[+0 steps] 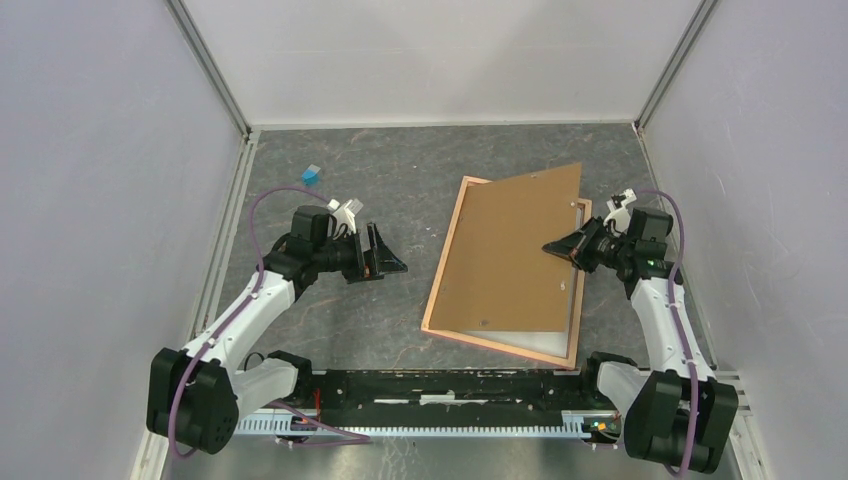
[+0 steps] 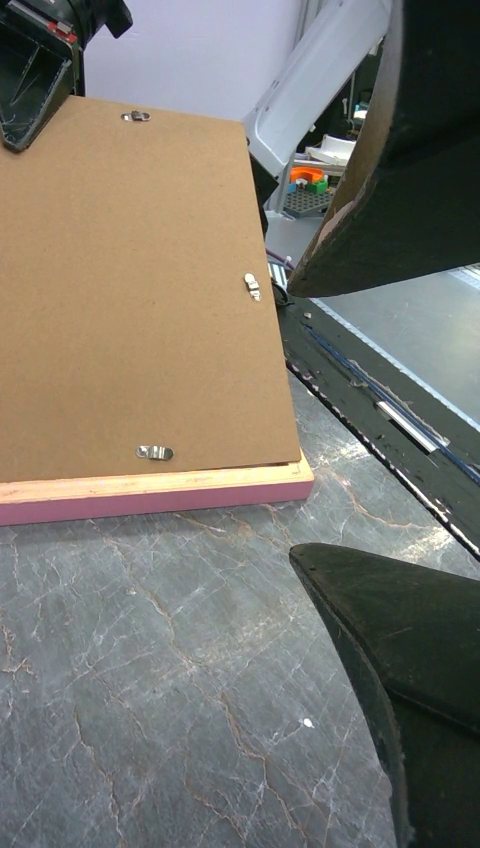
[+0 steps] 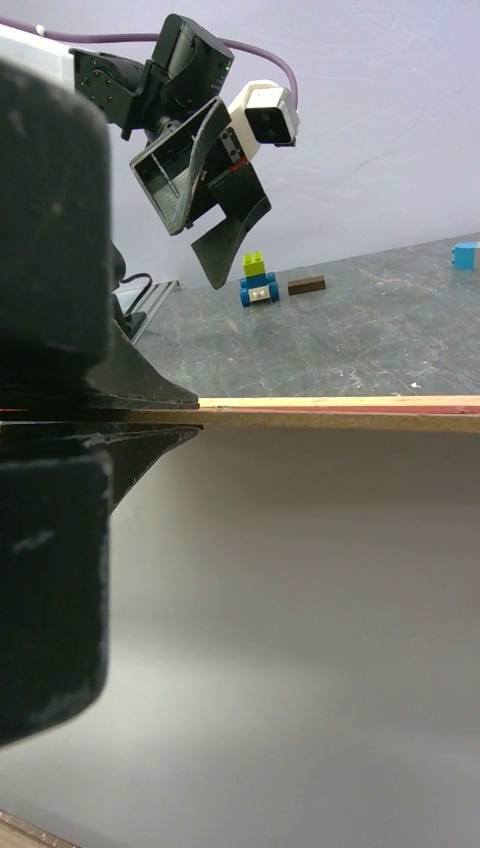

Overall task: Put the photo into the frame
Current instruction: Place the photo frame item in the photo frame, then move the photo frame to the center of the board, then install the photo frame at the center of the board.

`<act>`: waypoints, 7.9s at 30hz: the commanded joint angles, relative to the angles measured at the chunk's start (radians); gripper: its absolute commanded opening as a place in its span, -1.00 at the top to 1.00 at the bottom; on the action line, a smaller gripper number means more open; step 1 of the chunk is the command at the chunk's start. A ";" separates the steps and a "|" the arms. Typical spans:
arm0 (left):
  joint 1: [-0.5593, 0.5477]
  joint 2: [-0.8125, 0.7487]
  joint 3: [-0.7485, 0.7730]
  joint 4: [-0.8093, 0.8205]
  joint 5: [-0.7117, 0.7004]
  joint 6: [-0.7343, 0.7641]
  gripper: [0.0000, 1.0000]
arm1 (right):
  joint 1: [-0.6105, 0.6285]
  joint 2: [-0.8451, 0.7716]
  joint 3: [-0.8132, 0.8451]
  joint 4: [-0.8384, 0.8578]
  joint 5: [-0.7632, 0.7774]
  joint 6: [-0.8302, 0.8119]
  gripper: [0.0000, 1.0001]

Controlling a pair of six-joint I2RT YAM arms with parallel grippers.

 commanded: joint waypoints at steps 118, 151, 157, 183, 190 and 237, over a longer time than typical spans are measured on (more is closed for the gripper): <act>-0.496 0.404 0.273 -0.096 -0.870 0.096 -0.42 | 0.265 0.512 0.150 0.075 0.535 -0.574 -0.93; -0.507 0.617 0.359 -0.129 -0.867 0.112 -0.11 | 0.265 0.482 0.109 0.093 0.516 -0.573 -0.92; -0.507 0.622 0.359 -0.139 -0.907 0.091 0.29 | 0.265 0.482 0.107 0.095 0.515 -0.571 -0.91; -0.439 0.640 0.318 -0.107 -0.909 0.026 0.94 | 0.333 0.248 0.063 -0.082 0.877 -0.530 -0.96; -0.434 0.545 0.207 0.022 -0.712 0.006 0.94 | 0.334 0.323 0.100 -0.061 0.791 -0.522 -0.96; -0.313 1.090 1.010 -0.189 -0.939 0.211 -0.28 | 0.334 0.449 0.041 0.145 0.775 -0.571 0.49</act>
